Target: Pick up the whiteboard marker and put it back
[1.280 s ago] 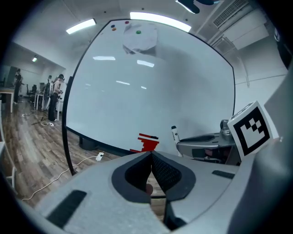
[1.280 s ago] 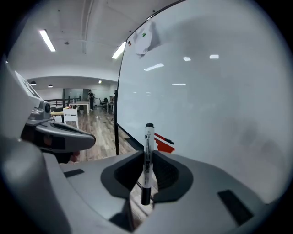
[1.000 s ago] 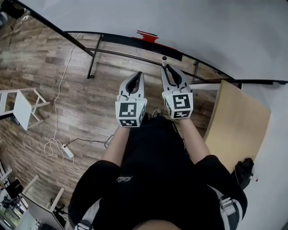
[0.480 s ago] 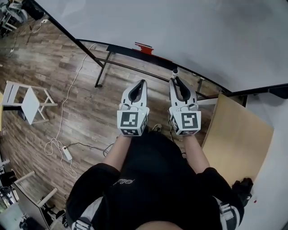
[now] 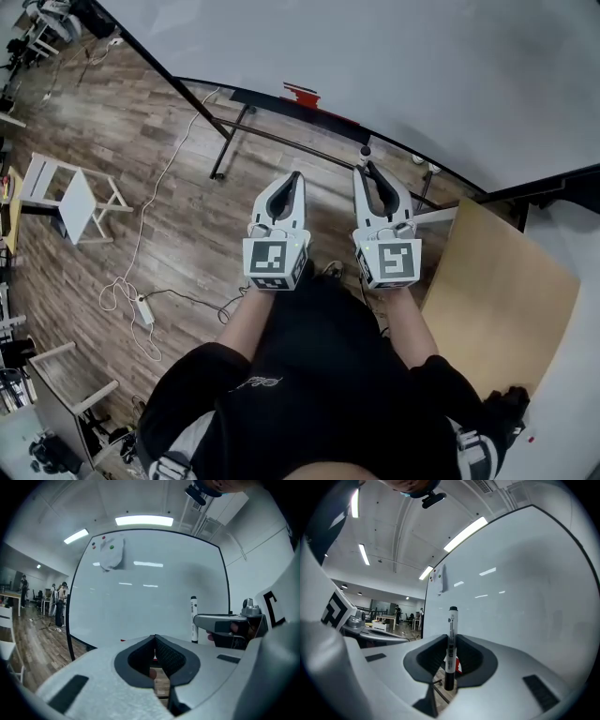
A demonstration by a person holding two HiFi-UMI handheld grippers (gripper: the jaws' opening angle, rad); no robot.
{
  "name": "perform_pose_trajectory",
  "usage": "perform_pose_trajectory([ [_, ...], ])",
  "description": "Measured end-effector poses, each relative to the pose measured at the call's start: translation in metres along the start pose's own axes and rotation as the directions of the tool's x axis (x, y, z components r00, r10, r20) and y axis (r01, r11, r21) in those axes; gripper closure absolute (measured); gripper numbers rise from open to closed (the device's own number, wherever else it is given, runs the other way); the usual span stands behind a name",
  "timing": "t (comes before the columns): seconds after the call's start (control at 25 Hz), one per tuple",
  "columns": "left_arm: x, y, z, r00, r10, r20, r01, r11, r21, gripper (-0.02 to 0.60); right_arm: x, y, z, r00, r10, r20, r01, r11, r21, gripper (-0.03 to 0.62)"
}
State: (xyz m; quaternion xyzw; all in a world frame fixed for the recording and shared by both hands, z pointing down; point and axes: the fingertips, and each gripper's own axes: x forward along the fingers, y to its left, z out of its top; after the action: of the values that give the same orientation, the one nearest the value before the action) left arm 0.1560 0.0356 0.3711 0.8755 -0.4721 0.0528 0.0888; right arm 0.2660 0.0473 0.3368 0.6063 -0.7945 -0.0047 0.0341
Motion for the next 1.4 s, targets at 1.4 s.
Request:
perform_pose_trajectory([
  [1.4,-0.026,0.310,-0.076,0.993,0.050,-0.108,-0.070,0.979,-0.191,0.576,0.242,0.244,-0.072,0.836,-0.074,-0.544,-0.398,0.601,-0.693,0.543],
])
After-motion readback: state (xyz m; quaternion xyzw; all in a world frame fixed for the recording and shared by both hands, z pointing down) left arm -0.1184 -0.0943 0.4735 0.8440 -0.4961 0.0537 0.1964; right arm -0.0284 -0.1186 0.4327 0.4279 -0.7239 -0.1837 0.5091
